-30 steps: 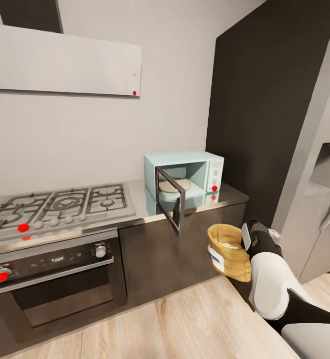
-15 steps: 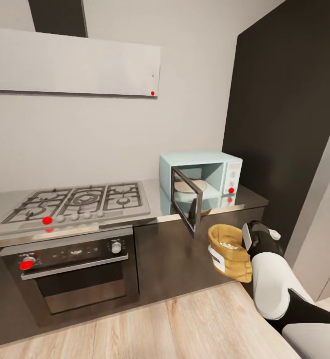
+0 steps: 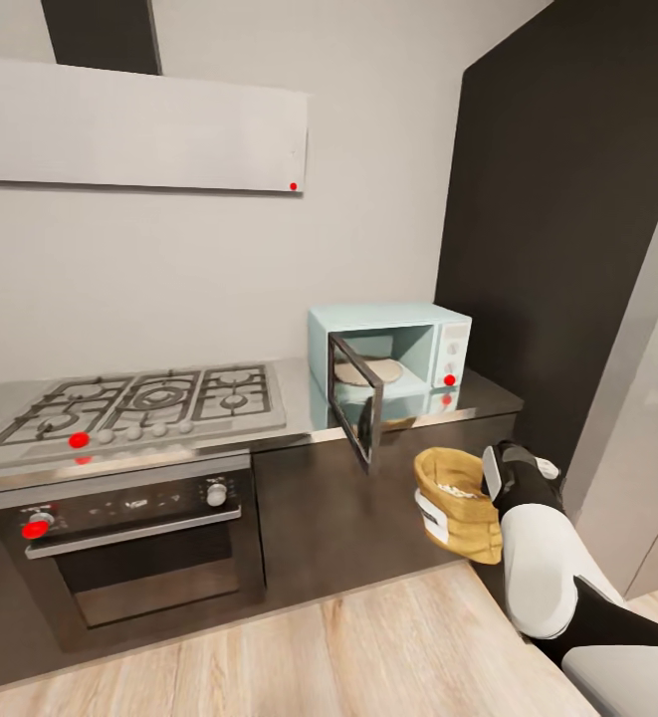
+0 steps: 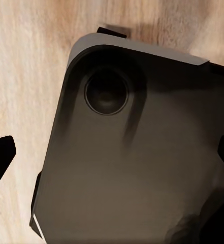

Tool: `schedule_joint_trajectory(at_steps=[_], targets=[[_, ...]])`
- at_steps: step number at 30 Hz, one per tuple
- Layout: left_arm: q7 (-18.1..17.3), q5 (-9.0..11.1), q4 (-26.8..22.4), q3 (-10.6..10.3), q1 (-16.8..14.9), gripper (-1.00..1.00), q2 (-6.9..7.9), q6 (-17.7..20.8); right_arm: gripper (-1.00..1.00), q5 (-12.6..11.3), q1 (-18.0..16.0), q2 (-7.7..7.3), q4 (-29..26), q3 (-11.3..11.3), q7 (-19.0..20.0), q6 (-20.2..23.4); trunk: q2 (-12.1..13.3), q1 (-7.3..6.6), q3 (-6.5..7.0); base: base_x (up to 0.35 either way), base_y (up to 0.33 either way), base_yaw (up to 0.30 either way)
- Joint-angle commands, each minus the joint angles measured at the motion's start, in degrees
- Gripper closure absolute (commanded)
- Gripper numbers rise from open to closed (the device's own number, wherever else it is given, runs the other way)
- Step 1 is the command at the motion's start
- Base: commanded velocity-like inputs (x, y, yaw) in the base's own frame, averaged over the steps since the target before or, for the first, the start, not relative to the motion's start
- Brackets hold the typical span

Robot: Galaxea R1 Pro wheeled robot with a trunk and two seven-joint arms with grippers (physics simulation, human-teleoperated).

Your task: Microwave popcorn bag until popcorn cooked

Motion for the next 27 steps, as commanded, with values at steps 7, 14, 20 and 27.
schedule_joint_trajectory(at_steps=[7,14,20,27], targets=[[0.17,0.11,-0.12,0.22,0.03,-1.0,-0.01,-0.07,1.0,-0.23,-0.05,0.31,0.09,-0.19,-0.02,0.2,-0.03,0.0,-0.05,0.0,-0.284,0.078],[0.17,0.11,-0.12,0.22,0.03,-1.0,0.05,-0.07,1.0,-0.23,-0.05,0.37,0.12,-0.19,-0.02,0.2,-0.03,0.0,-0.05,0.0,-0.284,0.259],[0.17,0.11,-0.12,0.22,0.03,-1.0,0.07,-0.07,1.0,-0.23,-0.05,0.47,0.12,-0.19,-0.02,0.2,-0.03,0.0,-0.05,0.0,-0.162,0.265],[0.11,0.05,-0.12,0.14,0.03,-1.0,0.1,-0.07,1.0,-0.23,-0.05,0.57,0.2,0.15,-0.04,0.2,-0.03,0.0,-0.05,0.0,-0.001,0.265]])
